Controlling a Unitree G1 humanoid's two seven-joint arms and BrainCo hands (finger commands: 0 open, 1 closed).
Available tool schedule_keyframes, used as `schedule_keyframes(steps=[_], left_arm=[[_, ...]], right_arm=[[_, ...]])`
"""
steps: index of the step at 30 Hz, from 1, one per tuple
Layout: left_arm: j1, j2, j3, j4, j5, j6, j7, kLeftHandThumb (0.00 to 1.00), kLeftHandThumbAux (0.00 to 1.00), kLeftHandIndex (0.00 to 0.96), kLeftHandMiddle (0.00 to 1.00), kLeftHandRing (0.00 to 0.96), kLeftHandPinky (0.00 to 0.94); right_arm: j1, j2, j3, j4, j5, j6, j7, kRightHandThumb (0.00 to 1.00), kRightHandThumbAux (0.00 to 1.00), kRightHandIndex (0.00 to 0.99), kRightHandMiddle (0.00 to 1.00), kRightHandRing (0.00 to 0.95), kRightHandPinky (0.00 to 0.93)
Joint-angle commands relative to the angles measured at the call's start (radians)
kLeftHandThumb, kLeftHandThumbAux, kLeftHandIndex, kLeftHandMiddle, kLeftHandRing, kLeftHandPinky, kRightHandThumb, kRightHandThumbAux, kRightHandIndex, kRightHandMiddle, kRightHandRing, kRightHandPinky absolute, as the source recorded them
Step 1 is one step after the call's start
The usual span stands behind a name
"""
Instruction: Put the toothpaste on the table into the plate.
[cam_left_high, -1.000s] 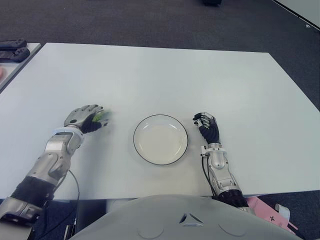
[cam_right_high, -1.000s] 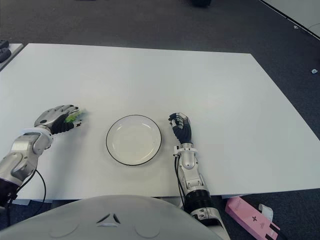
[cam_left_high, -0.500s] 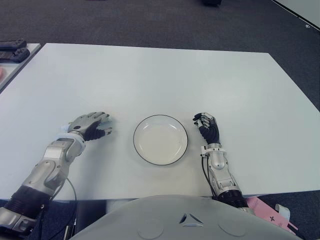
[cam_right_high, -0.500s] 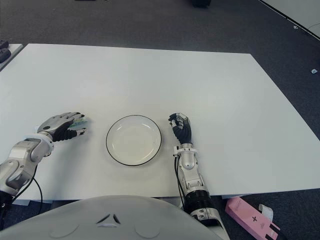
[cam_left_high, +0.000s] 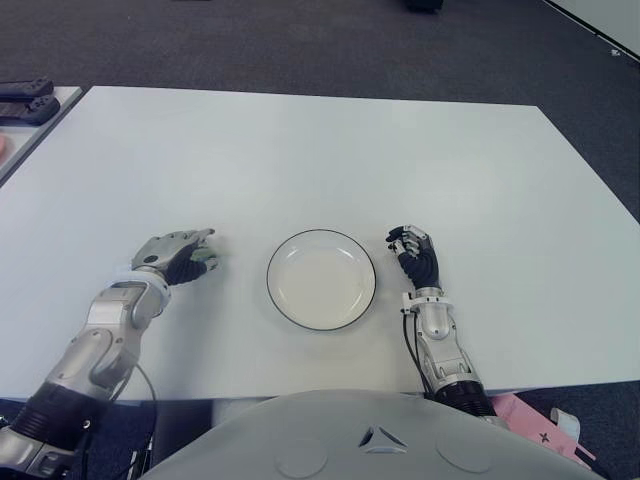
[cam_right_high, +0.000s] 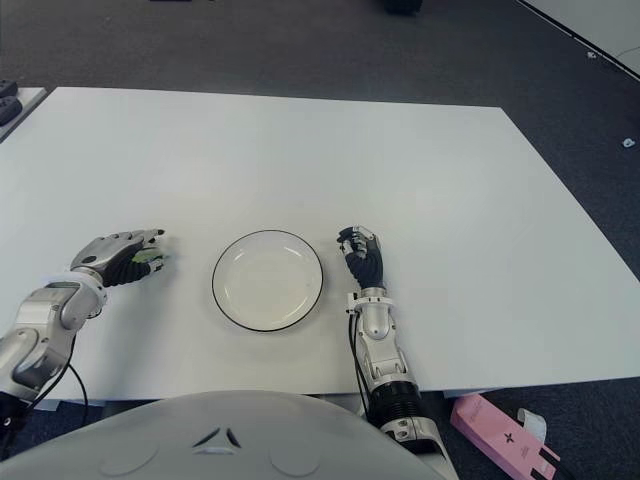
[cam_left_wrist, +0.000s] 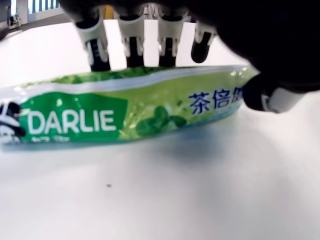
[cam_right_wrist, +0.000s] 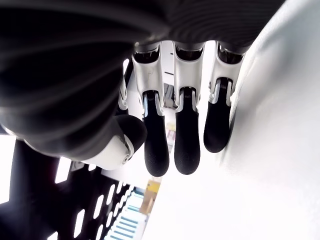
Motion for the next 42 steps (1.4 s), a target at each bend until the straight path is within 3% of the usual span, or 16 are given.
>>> schedule_keyframes(steps=[1, 21, 35, 42], left_arm=[[0.019, -0.020, 0.001, -0.013, 0.014, 0.029, -0.022, 0.583, 0.386, 0.117, 0.226, 0.249, 0.316], [0.035, -0.035, 0.014, -0.025, 0.033, 0.031, 0.021, 0.638, 0.484, 0.171, 0.278, 0.303, 0.341], [0.009, -0.023, 0.025, 0.112, 0.080, -0.023, 0.194, 0.741, 0.467, 0.373, 0.388, 0.375, 0.393], [0.003, -0.010, 0.021, 0.158, 0.108, -0.047, 0.258, 0.784, 0.470, 0.448, 0.468, 0.451, 0.470]], right_arm=[[0.051, 0.000, 0.002, 0.039, 0.000, 0.042, 0.013, 0.704, 0.734, 0.426, 0.504, 0.511, 0.496], [0.058, -0.008, 0.002, 0.021, -0.014, 0.061, 0.009, 0.704, 0.734, 0.425, 0.500, 0.506, 0.501], [0.064, -0.007, -0.002, 0.009, -0.008, 0.072, 0.011, 0.705, 0.733, 0.428, 0.503, 0.503, 0.496], [0.066, -0.010, -0.002, 0.000, -0.011, 0.078, 0.011, 0.703, 0.733, 0.427, 0.507, 0.507, 0.497]])
